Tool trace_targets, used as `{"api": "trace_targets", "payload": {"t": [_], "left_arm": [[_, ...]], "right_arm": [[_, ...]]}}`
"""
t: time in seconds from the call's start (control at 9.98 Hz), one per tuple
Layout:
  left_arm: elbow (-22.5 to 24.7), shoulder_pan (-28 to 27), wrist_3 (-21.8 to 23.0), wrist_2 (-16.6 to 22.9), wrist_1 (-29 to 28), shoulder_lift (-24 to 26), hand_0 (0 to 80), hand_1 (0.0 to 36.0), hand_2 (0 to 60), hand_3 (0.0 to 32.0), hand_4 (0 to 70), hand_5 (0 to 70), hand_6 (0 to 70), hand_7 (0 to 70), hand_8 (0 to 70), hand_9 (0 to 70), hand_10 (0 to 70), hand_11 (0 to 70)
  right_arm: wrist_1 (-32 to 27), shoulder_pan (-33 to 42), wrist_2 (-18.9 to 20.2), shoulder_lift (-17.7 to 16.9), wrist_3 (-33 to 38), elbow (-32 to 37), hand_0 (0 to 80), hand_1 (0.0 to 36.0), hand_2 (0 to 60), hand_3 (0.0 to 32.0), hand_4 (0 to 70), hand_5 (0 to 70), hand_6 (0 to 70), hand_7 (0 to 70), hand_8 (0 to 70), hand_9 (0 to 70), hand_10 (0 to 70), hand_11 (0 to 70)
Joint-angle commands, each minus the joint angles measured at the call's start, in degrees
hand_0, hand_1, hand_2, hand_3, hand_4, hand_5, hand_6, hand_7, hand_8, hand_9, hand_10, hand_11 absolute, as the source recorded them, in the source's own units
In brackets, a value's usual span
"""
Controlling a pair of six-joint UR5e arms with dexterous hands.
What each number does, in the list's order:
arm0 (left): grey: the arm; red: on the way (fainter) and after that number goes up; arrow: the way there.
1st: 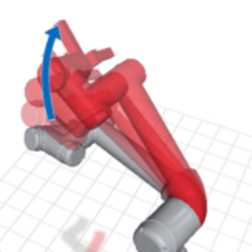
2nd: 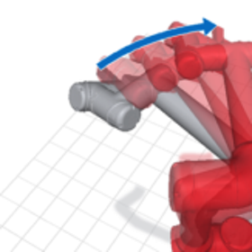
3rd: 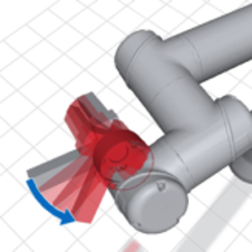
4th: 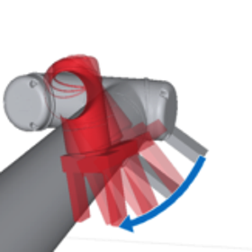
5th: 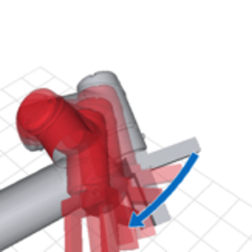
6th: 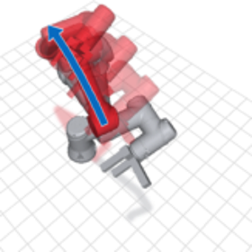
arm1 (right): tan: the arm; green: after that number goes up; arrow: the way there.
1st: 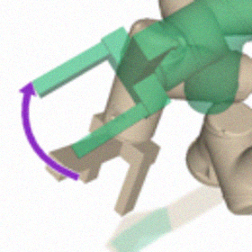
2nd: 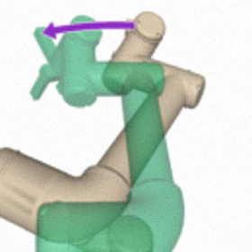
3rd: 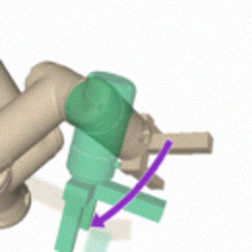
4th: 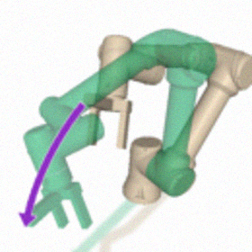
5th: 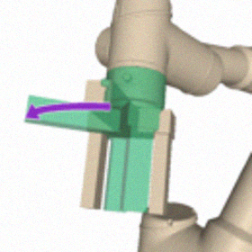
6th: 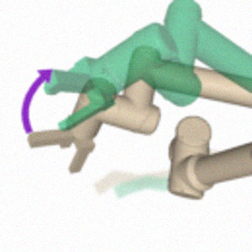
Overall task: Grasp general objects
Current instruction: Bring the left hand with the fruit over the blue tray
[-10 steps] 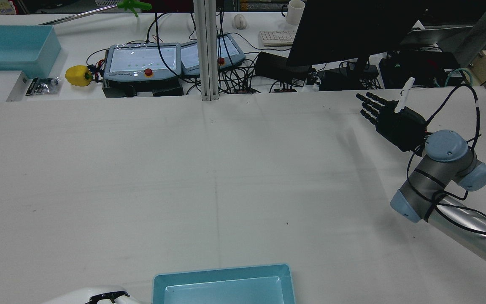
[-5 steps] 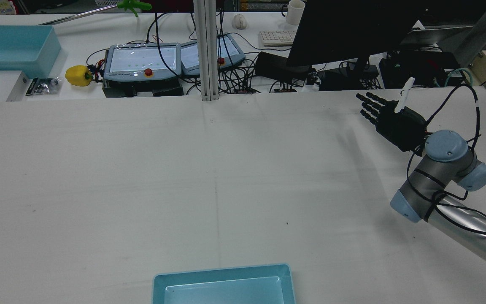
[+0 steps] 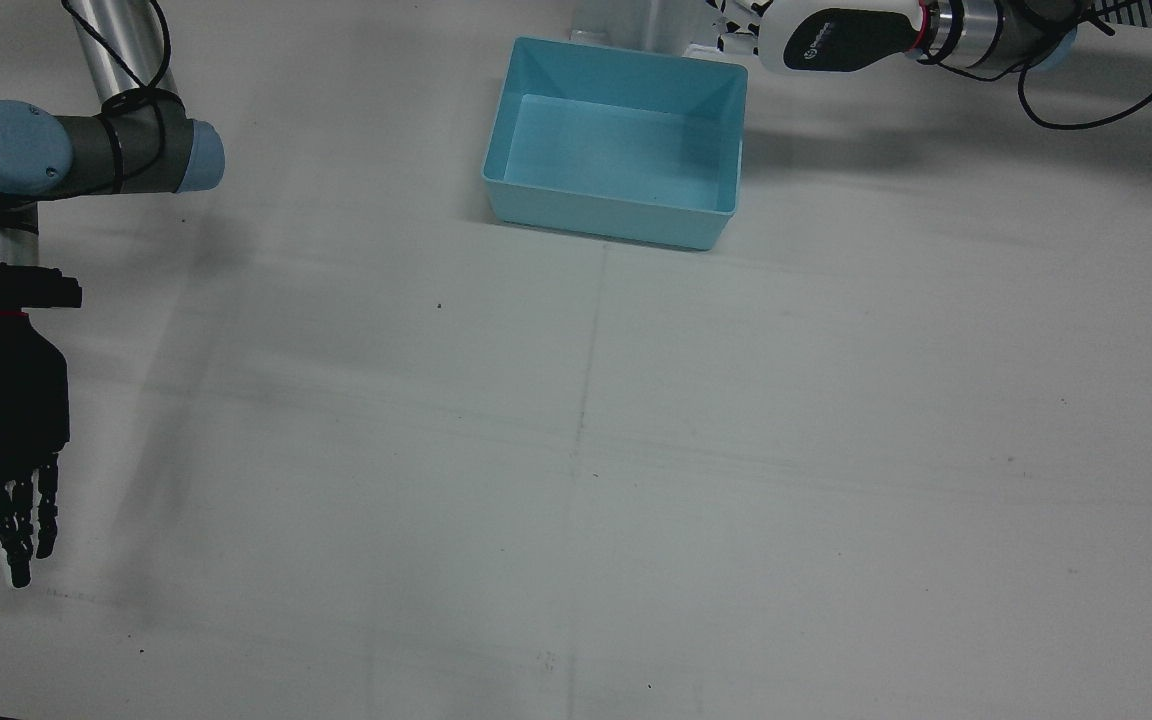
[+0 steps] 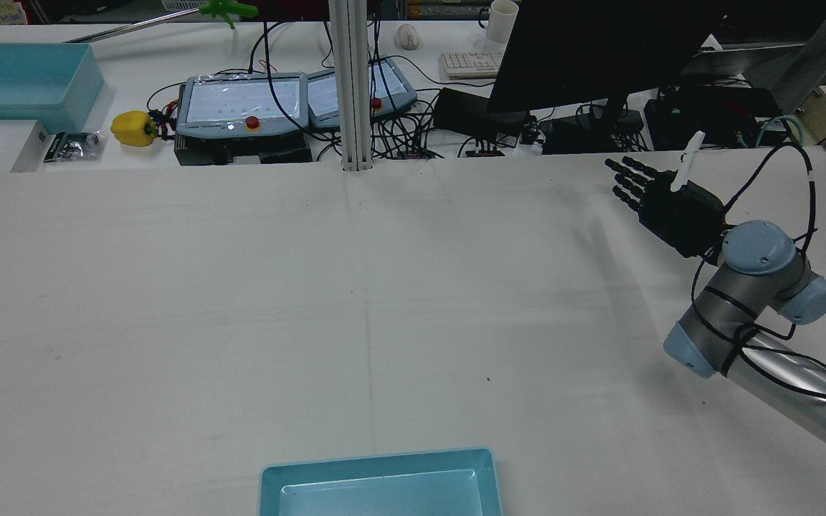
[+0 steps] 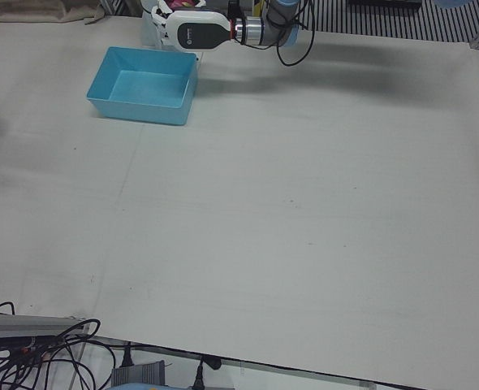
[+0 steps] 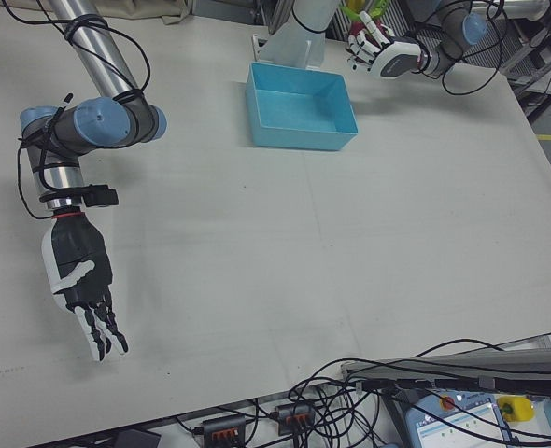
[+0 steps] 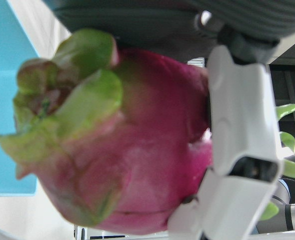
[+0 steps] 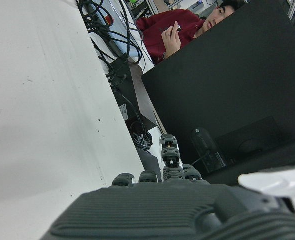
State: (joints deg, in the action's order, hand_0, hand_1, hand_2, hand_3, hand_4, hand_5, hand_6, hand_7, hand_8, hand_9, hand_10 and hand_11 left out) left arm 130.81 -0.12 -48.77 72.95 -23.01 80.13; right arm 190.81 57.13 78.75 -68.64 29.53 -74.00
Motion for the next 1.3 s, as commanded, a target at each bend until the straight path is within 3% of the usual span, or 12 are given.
{"api": "trace_targets", "payload": {"t": [0.0, 0.2, 0.5, 0.9, 1.2], "left_arm": [[-0.11, -4.96, -1.07, -4.56, 2.52, 1.95, 80.0, 36.0, 60.0, 0.0, 70.0, 70.0, 63.8, 70.0, 49.2, 49.4, 70.0, 70.0], [-0.99, -8.48, -0.98, -8.16, 2.36, 2.23, 80.0, 36.0, 60.0, 0.0, 70.0, 70.0, 62.4, 70.0, 49.0, 48.9, 70.0, 70.0], [-1.43, -6.92, -0.63, -7.47, 0.96, 2.23, 80.0, 36.0, 60.0, 0.0, 70.0, 70.0, 60.1, 70.0, 48.5, 48.5, 70.0, 70.0], [-4.14, 3.70, 4.36, -6.50, -0.45, 1.44, 80.0, 36.0, 60.0, 0.0, 70.0, 70.0, 53.3, 70.0, 47.9, 48.0, 70.0, 70.0], [-5.12, 7.13, 5.08, -7.30, -0.81, 1.52, 80.0, 36.0, 60.0, 0.0, 70.0, 70.0, 60.8, 70.0, 51.4, 51.9, 70.0, 70.0]], "right_arm": [[0.00, 0.00, 0.00, 0.00, 0.00, 0.00, 0.0, 0.0, 0.0, 0.0, 0.0, 0.0, 0.0, 0.0, 0.0, 0.0, 0.0, 0.0], [0.00, 0.00, 0.00, 0.00, 0.00, 0.00, 0.0, 0.0, 0.0, 0.0, 0.0, 0.0, 0.0, 0.0, 0.0, 0.0, 0.0, 0.0], [0.00, 0.00, 0.00, 0.00, 0.00, 0.00, 0.0, 0.0, 0.0, 0.0, 0.0, 0.0, 0.0, 0.0, 0.0, 0.0, 0.0, 0.0], [0.00, 0.00, 0.00, 0.00, 0.00, 0.00, 0.0, 0.0, 0.0, 0.0, 0.0, 0.0, 0.0, 0.0, 0.0, 0.0, 0.0, 0.0], [0.00, 0.00, 0.00, 0.00, 0.00, 0.00, 0.0, 0.0, 0.0, 0.0, 0.0, 0.0, 0.0, 0.0, 0.0, 0.0, 0.0, 0.0]]}}
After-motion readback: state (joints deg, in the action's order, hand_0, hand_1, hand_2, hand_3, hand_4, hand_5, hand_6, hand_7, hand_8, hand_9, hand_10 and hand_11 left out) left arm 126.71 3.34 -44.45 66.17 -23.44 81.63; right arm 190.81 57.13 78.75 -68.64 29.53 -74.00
